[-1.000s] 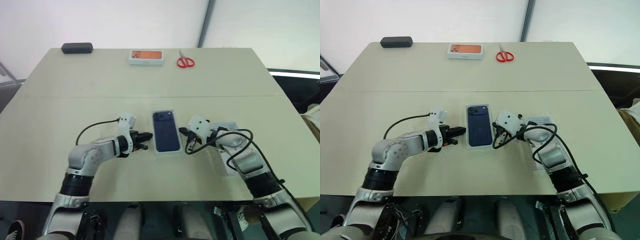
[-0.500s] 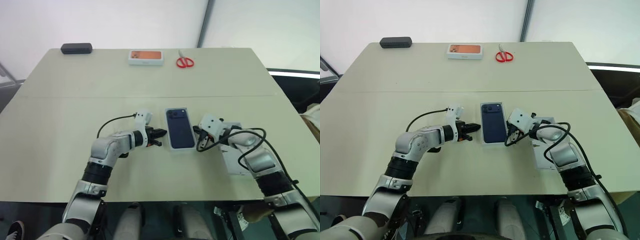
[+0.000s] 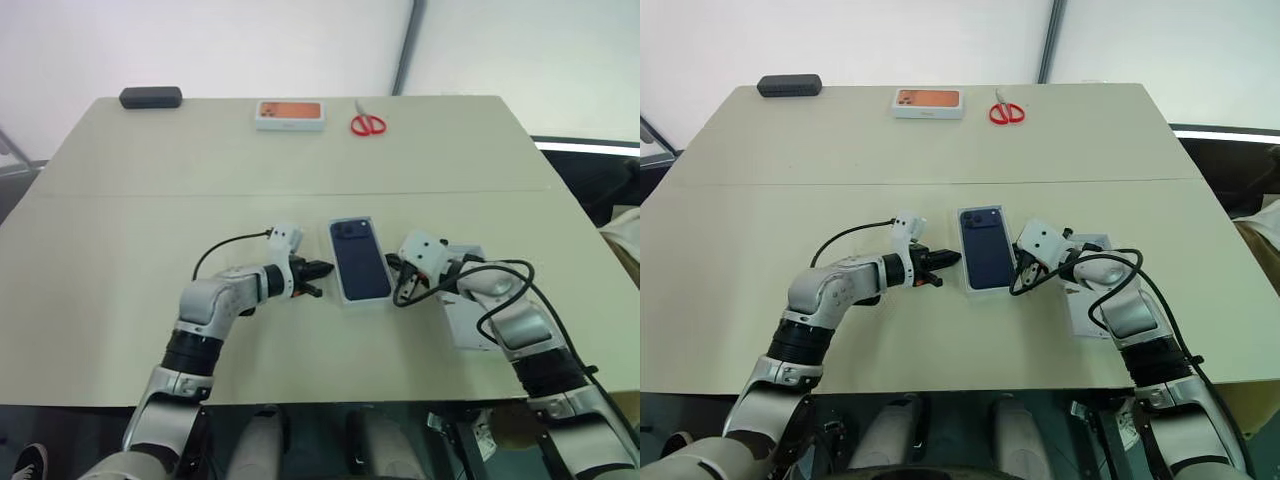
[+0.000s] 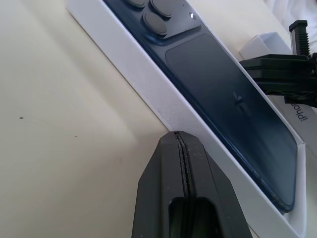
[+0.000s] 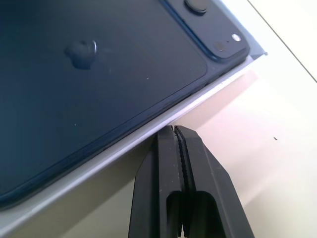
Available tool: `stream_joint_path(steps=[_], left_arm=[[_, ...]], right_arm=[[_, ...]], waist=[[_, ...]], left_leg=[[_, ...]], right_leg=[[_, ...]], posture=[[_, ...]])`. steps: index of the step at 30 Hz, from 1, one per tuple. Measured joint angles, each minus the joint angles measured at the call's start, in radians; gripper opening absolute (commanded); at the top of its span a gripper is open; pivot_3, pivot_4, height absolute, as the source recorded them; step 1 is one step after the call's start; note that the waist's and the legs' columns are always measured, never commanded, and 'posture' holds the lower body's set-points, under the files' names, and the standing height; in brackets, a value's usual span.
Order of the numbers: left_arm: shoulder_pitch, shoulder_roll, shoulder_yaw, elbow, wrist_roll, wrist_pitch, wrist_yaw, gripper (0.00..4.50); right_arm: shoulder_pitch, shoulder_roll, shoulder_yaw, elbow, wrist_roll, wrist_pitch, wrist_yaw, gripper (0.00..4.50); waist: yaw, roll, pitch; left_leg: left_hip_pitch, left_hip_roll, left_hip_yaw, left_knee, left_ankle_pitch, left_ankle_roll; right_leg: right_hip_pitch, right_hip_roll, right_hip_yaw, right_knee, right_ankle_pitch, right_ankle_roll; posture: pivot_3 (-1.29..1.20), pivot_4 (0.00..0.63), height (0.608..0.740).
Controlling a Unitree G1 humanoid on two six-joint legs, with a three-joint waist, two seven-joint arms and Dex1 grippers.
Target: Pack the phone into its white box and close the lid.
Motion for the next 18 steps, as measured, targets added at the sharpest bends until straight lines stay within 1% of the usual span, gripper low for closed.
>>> stream_joint_path(steps=[4, 9, 12, 16, 18], left_arm=[[0.000, 0.031, 0.029, -0.024, -0.001, -0.015, -0.022, 0.00], [0.027, 0.073, 0.037, -0.053, 0.001, -0.048, -0.050, 0.00], [0.033, 0.080, 0.054, -0.056, 0.001, -0.071, -0.065, 0.00], [0.046, 0.102, 0.062, -0.085, 0.000, -0.113, -0.107, 0.00], [0.068, 0.135, 0.060, -0.110, 0.000, -0.128, -0.143, 0.00]], right_arm=[[0.006, -0.011, -0.026, -0.036, 0.031, 0.005, 0.016, 0.05], [0.051, -0.058, -0.057, -0.092, 0.051, 0.028, 0.033, 0.05], [0.065, -0.079, -0.066, -0.093, 0.055, 0.038, 0.034, 0.05], [0.067, -0.094, -0.065, -0.069, 0.021, 0.031, 0.003, 0.05], [0.066, -0.098, -0.065, -0.058, 0.008, 0.027, -0.013, 0.05]], waist=[[-0.001, 0.000, 0.000], [0.002, 0.000, 0.000], [0.003, 0.000, 0.000], [0.000, 0.000, 0.000], [-0.002, 0.000, 0.000]], left_leg=[[0.000, 0.000, 0.000, 0.000, 0.000, 0.000], [0.000, 0.000, 0.000, 0.000, 0.000, 0.000], [0.000, 0.000, 0.000, 0.000, 0.000, 0.000], [0.000, 0.000, 0.000, 0.000, 0.000, 0.000], [0.000, 0.001, 0.000, 0.000, 0.000, 0.000]], right_leg=[[0.000, 0.000, 0.000, 0.000, 0.000, 0.000], [0.000, 0.000, 0.000, 0.000, 0.000, 0.000], [0.000, 0.000, 0.000, 0.000, 0.000, 0.000], [0.000, 0.000, 0.000, 0.000, 0.000, 0.000], [0.000, 0.000, 0.000, 0.000, 0.000, 0.000]], posture=[[0.00, 0.150, 0.740], [0.00, 0.150, 0.740], [0.00, 0.150, 0.740], [0.00, 0.150, 0.740], [0.00, 0.150, 0.740]])
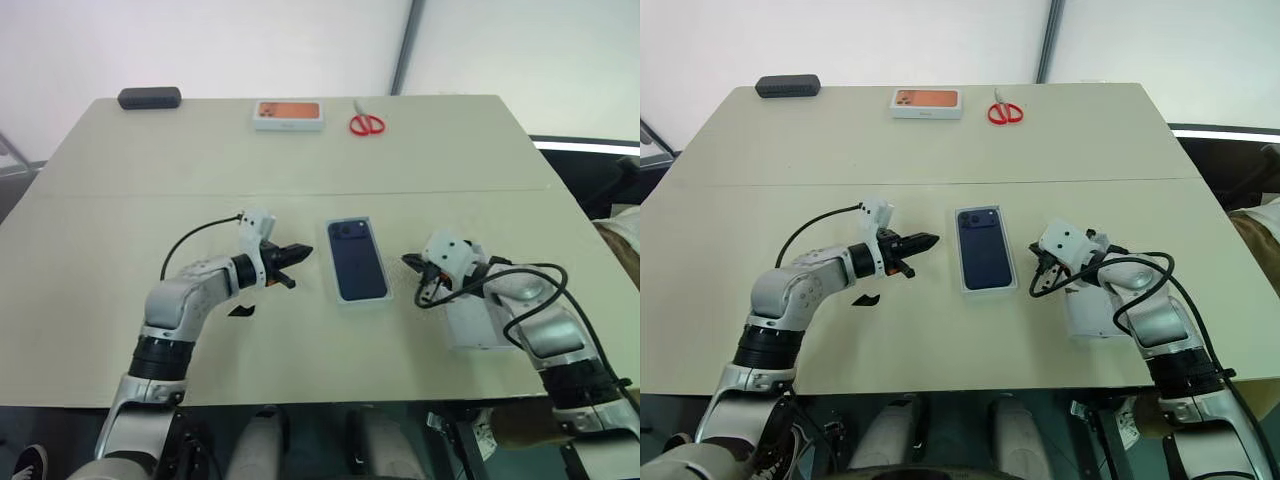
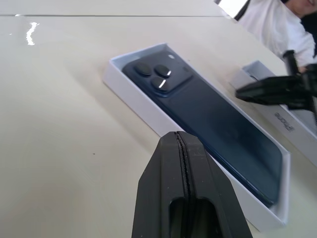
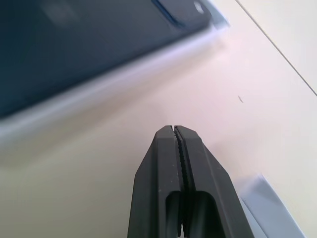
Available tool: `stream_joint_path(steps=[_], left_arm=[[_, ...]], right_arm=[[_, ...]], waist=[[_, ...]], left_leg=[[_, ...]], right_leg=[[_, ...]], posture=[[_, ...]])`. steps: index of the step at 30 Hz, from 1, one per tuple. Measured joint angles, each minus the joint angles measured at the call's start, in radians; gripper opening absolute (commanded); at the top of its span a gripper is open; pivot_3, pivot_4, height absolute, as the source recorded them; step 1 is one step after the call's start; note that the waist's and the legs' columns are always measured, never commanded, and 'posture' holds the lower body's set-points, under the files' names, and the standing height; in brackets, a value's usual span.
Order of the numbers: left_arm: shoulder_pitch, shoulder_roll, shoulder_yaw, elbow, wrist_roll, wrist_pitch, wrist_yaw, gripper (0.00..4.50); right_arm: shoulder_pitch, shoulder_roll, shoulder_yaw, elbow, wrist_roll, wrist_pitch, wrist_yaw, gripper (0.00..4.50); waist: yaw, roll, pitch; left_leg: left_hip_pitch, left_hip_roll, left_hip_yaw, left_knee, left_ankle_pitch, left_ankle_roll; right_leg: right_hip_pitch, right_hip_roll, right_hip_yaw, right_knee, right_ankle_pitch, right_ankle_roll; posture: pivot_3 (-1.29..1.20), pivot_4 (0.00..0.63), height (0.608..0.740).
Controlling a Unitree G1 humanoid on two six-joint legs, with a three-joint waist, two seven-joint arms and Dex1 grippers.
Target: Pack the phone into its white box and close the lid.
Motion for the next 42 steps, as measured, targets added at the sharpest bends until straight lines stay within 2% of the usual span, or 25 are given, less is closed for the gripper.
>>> stream_joint_path(steps=[10, 11, 12, 13, 14, 18, 19, 21, 26, 30, 35, 37, 42], left_arm=[[0.028, 0.202, 0.028, -0.104, -0.044, -0.007, -0.186, 0.00], [0.026, 0.213, 0.032, -0.111, -0.048, -0.007, -0.197, 0.00], [0.026, 0.221, 0.034, -0.113, -0.049, -0.007, -0.206, 0.00], [0.025, 0.229, 0.035, -0.112, -0.049, -0.006, -0.213, 0.57], [0.025, 0.231, 0.035, -0.111, -0.049, -0.006, -0.219, 0.86], [0.022, 0.232, 0.043, -0.091, -0.051, -0.025, -0.218, 2.98], [0.021, 0.232, 0.043, -0.086, -0.047, -0.035, -0.217, 3.49], [0.021, 0.232, 0.043, -0.074, -0.044, -0.054, -0.219, 4.47], [0.043, 0.261, 0.044, -0.082, -0.058, -0.088, -0.290, 4.47], [0.082, 0.292, 0.047, -0.094, -0.051, -0.183, -0.358, 4.47], [0.114, 0.304, 0.053, -0.093, -0.001, -0.356, -0.423, 4.47], [0.119, 0.305, 0.051, -0.083, 0.021, -0.417, -0.452, 4.47], [0.115, 0.301, 0.036, -0.046, 0.042, -0.509, -0.515, 4.47]], right_arm=[[0.017, -0.071, -0.009, 0.011, 0.016, -0.044, 0.063, 0.05], [0.030, -0.078, -0.022, 0.003, 0.037, -0.034, 0.083, 0.59], [0.048, -0.081, -0.036, -0.013, 0.068, -0.012, 0.107, 0.88], [0.071, -0.083, -0.049, -0.039, 0.110, 0.018, 0.136, 1.46], [0.097, -0.085, -0.061, -0.066, 0.143, 0.042, 0.159, 1.90], [0.160, -0.111, -0.082, -0.145, 0.207, 0.092, 0.199, 4.09], [0.165, -0.119, -0.090, -0.156, 0.214, 0.100, 0.202, 4.50], [0.169, -0.141, -0.109, -0.181, 0.227, 0.122, 0.208, 4.50], [0.179, -0.184, -0.158, -0.250, 0.270, 0.189, 0.217, 4.50], [0.163, -0.131, -0.228, -0.358, 0.332, 0.358, 0.092, 4.50], [0.163, -0.051, -0.292, -0.503, 0.409, 0.697, -0.092, 4.50], [0.159, -0.044, -0.320, -0.532, 0.436, 0.862, -0.156, 4.50], [0.112, -0.063, -0.360, -0.614, 0.481, 1.138, -0.233, 4.50]], waist=[[0.005, 0.000, 0.000], [0.006, 0.000, 0.000], [0.006, 0.000, 0.000], [0.005, 0.000, 0.000], [0.005, 0.000, 0.000], [0.002, 0.000, 0.000], [0.001, 0.000, 0.000], [0.002, 0.001, 0.000], [0.001, 0.001, 0.000], [0.004, 0.001, 0.000], [0.009, 0.001, 0.000], [0.011, 0.001, 0.000], [0.005, 0.001, 0.000]], left_leg=[[0.000, 0.000, 0.000, 0.000, 0.000, 0.000], [0.000, 0.000, 0.000, 0.000, 0.000, 0.000], [0.000, 0.000, 0.000, 0.000, 0.000, 0.001], [0.000, 0.000, 0.000, 0.000, 0.000, 0.001], [0.000, 0.000, 0.000, 0.000, 0.000, 0.001], [0.000, 0.001, 0.000, 0.001, 0.000, 0.001], [0.000, 0.001, 0.000, 0.001, 0.000, 0.001], [0.000, 0.001, 0.000, 0.001, 0.000, 0.001], [0.000, 0.001, 0.000, 0.000, -0.001, 0.001], [0.000, 0.005, 0.000, 0.000, -0.001, 0.001], [-0.001, 0.004, 0.000, 0.001, -0.001, 0.001], [-0.001, 0.004, 0.000, 0.000, -0.001, 0.001], [-0.001, 0.006, 0.001, 0.000, -0.001, 0.001]], right_leg=[[0.001, -0.001, 0.000, 0.000, 0.000, 0.000], [0.001, -0.001, 0.000, 0.000, 0.000, 0.000], [0.001, -0.001, 0.000, 0.000, 0.000, 0.000], [0.001, 0.000, 0.000, 0.000, 0.000, 0.000], [0.001, 0.000, 0.000, 0.000, 0.000, 0.000], [0.001, 0.000, 0.000, 0.000, 0.000, 0.000], [0.001, 0.000, 0.000, 0.000, 0.000, 0.000], [0.001, 0.000, 0.000, 0.000, 0.000, 0.000], [0.001, 0.000, 0.000, 0.000, 0.000, 0.000], [0.001, 0.001, 0.000, 0.000, 0.000, 0.000], [0.001, 0.000, 0.000, -0.001, 0.000, 0.000], [0.001, -0.001, 0.000, -0.002, -0.001, -0.001], [0.000, 0.001, 0.000, -0.002, -0.001, -0.001]], posture=[[0.00, 0.150, 0.740], [0.00, 0.150, 0.740], [0.00, 0.150, 0.740], [0.00, 0.150, 0.740], [0.00, 0.150, 0.740], [0.00, 0.150, 0.740], [0.00, 0.150, 0.740], [0.00, 0.150, 0.740], [0.00, 0.150, 0.740], [0.00, 0.150, 0.740], [0.00, 0.150, 0.740], [0.00, 0.150, 0.740], [0.00, 0.150, 0.740]])
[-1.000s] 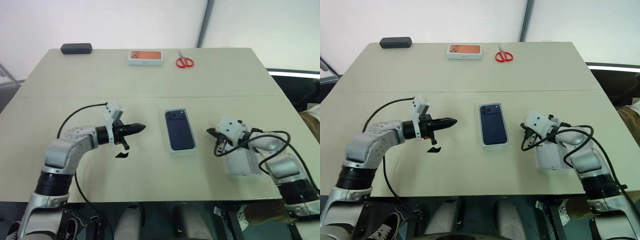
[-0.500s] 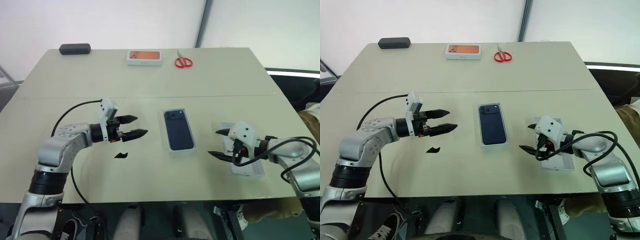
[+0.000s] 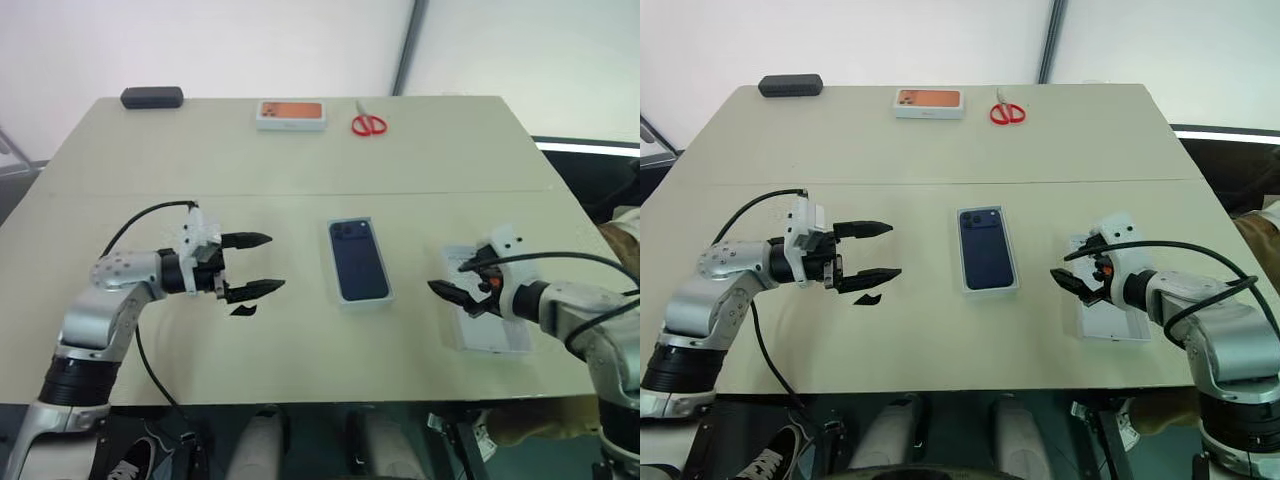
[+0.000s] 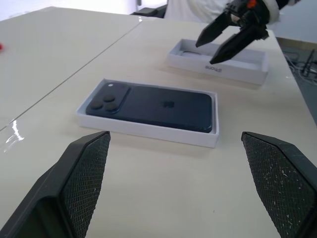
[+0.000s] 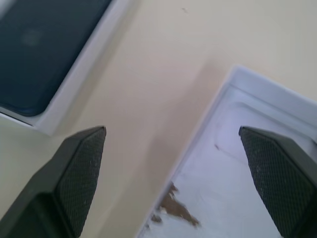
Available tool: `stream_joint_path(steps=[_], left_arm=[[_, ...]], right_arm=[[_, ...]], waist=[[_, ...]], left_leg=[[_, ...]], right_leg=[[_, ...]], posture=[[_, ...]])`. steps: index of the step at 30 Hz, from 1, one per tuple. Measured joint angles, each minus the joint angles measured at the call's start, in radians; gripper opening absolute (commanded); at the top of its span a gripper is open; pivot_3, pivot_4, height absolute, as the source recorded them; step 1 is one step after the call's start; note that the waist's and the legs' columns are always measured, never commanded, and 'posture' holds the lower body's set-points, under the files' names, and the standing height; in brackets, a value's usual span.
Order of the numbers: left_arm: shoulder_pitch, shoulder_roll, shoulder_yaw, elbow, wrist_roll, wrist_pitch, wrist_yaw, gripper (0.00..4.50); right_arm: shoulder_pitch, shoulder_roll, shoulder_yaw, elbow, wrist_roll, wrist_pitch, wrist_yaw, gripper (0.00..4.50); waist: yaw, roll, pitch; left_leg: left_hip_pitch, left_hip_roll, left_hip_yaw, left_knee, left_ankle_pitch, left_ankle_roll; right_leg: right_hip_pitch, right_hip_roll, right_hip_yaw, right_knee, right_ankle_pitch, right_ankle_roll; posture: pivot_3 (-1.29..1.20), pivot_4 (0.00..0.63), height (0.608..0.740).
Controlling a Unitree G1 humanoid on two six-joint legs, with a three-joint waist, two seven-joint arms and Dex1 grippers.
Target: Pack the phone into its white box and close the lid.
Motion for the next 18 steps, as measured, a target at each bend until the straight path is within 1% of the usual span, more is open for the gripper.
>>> stream_joint_path(steps=[2, 6, 12, 15, 18], left_arm=[[0.001, 0.000, -0.002, 0.030, 0.007, -0.036, -0.032, 4.47], [0.003, 0.000, -0.002, 0.031, -0.012, -0.039, -0.090, 4.47], [0.032, -0.003, -0.003, 0.020, -0.025, -0.039, -0.133, 4.47], [0.032, -0.013, -0.003, 0.011, -0.024, -0.037, -0.122, 4.47], [0.032, -0.026, -0.005, 0.000, -0.024, -0.033, -0.111, 4.47]], right_arm=[[-0.004, -0.040, 0.012, -0.042, 0.012, 0.104, -0.012, 4.50], [-0.027, -0.027, 0.011, -0.084, 0.065, 0.221, -0.022, 4.50], [-0.031, -0.042, 0.012, -0.083, 0.151, 0.236, -0.086, 4.50], [-0.043, -0.036, 0.008, -0.045, 0.187, 0.236, -0.162, 4.50], [-0.050, 0.000, -0.026, -0.010, 0.243, 0.236, -0.250, 4.50]], waist=[[0.000, 0.000, 0.000], [-0.001, 0.000, 0.000], [-0.001, 0.000, 0.000], [0.000, 0.000, 0.000], [-0.001, 0.000, 0.000]], left_leg=[[0.000, 0.001, 0.000, 0.000, 0.000, 0.000], [0.000, 0.001, 0.001, 0.000, 0.000, 0.000], [0.000, 0.001, 0.001, 0.000, 0.000, 0.001], [0.000, 0.001, 0.002, 0.001, 0.000, 0.001], [0.000, 0.002, 0.001, 0.000, 0.000, 0.001]], right_leg=[[0.000, 0.001, 0.000, 0.000, 0.000, 0.000], [0.000, 0.001, 0.000, 0.000, 0.000, 0.000], [0.000, 0.001, 0.000, 0.000, 0.000, 0.000], [0.000, 0.001, 0.000, 0.000, 0.000, 0.000], [0.000, 0.001, 0.000, 0.000, 0.000, 0.001]], posture=[[0.00, 0.150, 0.740], [0.00, 0.150, 0.740], [0.00, 0.150, 0.740], [0.00, 0.150, 0.740], [0.00, 0.150, 0.740]])
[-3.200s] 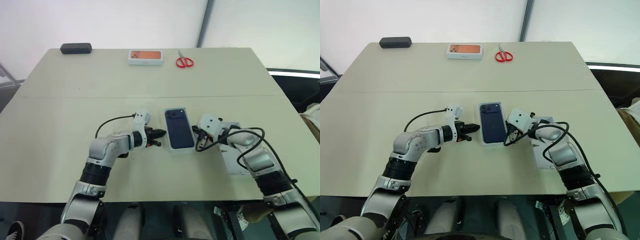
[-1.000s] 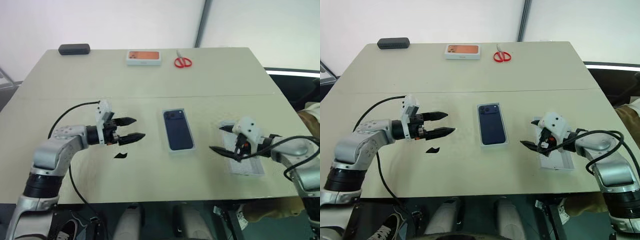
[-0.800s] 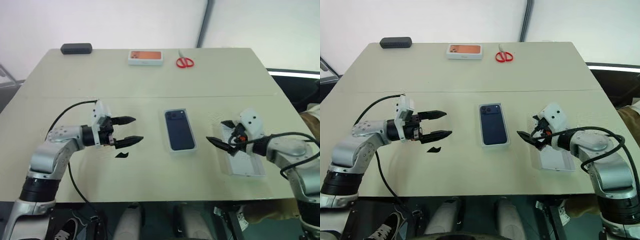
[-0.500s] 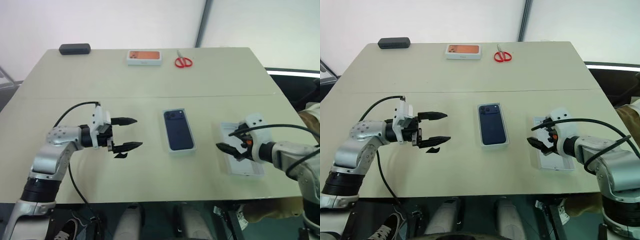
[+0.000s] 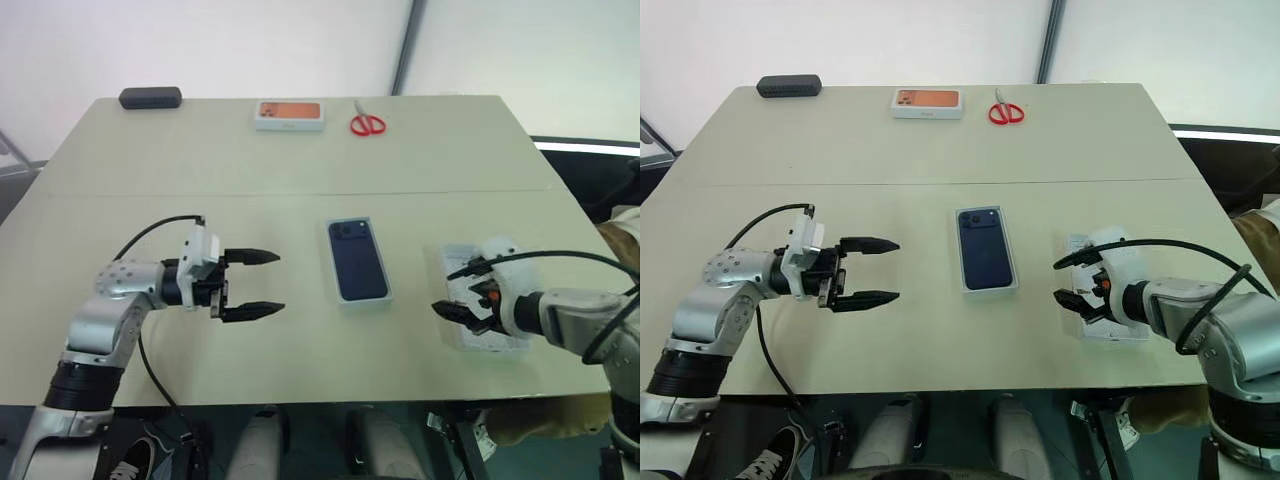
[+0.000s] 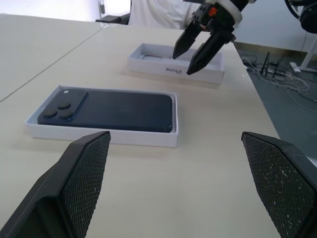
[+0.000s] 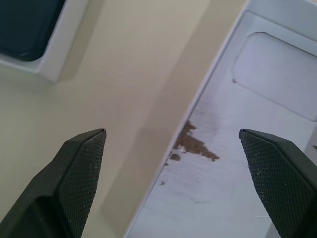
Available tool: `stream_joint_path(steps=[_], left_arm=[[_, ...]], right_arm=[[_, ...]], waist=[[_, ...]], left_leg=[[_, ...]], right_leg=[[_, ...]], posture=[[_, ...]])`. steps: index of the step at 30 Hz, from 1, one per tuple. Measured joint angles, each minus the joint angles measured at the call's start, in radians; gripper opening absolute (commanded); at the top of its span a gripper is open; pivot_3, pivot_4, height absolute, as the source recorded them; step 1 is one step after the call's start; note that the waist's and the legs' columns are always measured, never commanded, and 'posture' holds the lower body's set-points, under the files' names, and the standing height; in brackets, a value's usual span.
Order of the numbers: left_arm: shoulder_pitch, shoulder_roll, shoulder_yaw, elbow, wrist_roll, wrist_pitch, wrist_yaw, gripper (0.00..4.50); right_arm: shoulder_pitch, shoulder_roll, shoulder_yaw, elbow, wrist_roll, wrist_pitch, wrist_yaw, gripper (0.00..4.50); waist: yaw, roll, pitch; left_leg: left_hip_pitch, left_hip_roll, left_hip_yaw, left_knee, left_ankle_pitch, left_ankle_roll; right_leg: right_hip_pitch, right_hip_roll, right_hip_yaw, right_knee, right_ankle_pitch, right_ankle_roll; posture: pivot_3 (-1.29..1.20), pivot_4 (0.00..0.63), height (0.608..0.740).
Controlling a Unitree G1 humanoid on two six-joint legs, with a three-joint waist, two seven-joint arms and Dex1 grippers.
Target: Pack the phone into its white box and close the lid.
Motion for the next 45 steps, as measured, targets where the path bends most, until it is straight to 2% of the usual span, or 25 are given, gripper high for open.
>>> stream_joint_path(steps=[18, 21, 26, 28, 29, 38, 43, 45], left_arm=[[0.024, -0.023, 0.005, -0.031, 0.000, 0.034, 0.092, 4.47], [0.037, -0.023, 0.006, -0.045, 0.000, 0.042, 0.107, 4.50], [0.040, -0.019, 0.024, -0.071, -0.021, 0.063, 0.139, 4.50], [0.048, -0.017, 0.032, -0.077, -0.022, 0.065, 0.143, 4.50], [0.049, -0.016, 0.034, -0.077, -0.022, 0.066, 0.144, 4.50], [0.051, -0.001, 0.041, -0.079, -0.056, 0.130, 0.155, 4.50], [0.034, -0.007, 0.046, -0.067, -0.087, 0.210, 0.195, 4.50], [0.025, -0.025, 0.056, -0.054, -0.082, 0.204, 0.228, 4.50]], right_arm=[[0.025, 0.007, -0.024, 0.093, 0.426, 0.000, -0.524, 4.50], [0.024, 0.008, -0.021, 0.099, 0.467, 0.000, -0.588, 3.66], [0.024, 0.034, -0.021, 0.104, 0.515, 0.000, -0.665, 1.22], [0.022, 0.050, -0.023, 0.103, 0.531, 0.000, -0.697, 0.36], [0.022, 0.056, -0.021, 0.103, 0.534, 0.000, -0.707, 0.07], [-0.043, 0.122, -0.014, 0.154, 0.520, 0.000, -0.779, 0.07], [-0.207, 0.168, -0.011, 0.257, 0.460, -0.026, -0.699, 0.07], [-0.280, 0.255, -0.054, 0.321, 0.485, -0.090, -0.647, 0.07]], waist=[[-0.003, 0.000, 0.000], [-0.002, 0.000, 0.000], [-0.003, 0.000, 0.000], [-0.004, -0.001, 0.000], [-0.003, 0.000, 0.000], [-0.010, 0.000, 0.000], [-0.010, 0.001, 0.001], [-0.011, 0.001, 0.001]], left_leg=[[0.000, 0.001, 0.000, 0.000, 0.000, 0.000], [0.000, 0.001, 0.000, 0.000, 0.000, 0.000], [0.000, 0.001, 0.000, 0.000, 0.000, 0.000], [0.000, 0.001, 0.001, 0.000, 0.000, 0.000], [0.000, 0.002, 0.001, 0.000, 0.000, 0.000], [0.001, 0.003, 0.002, 0.000, 0.000, 0.000], [0.000, 0.004, 0.003, 0.000, 0.000, 0.001], [0.000, 0.004, 0.004, -0.001, -0.001, 0.001]], right_leg=[[0.000, 0.001, 0.001, 0.000, 0.000, 0.000], [0.000, 0.001, 0.001, 0.000, 0.000, 0.000], [0.000, 0.002, 0.001, 0.000, 0.000, 0.000], [0.001, 0.002, 0.001, 0.000, 0.000, 0.000], [0.001, 0.002, 0.001, 0.000, 0.000, 0.000], [0.000, 0.004, 0.002, -0.001, 0.000, -0.001], [-0.002, 0.004, 0.003, 0.000, 0.000, 0.000], [-0.002, 0.004, 0.003, 0.000, 0.000, 0.000]], posture=[[0.00, 0.150, 0.740], [0.00, 0.150, 0.740], [0.00, 0.150, 0.740], [0.00, 0.150, 0.740], [0.00, 0.150, 0.740], [0.00, 0.150, 0.740], [0.00, 0.150, 0.740], [0.00, 0.150, 0.740]])
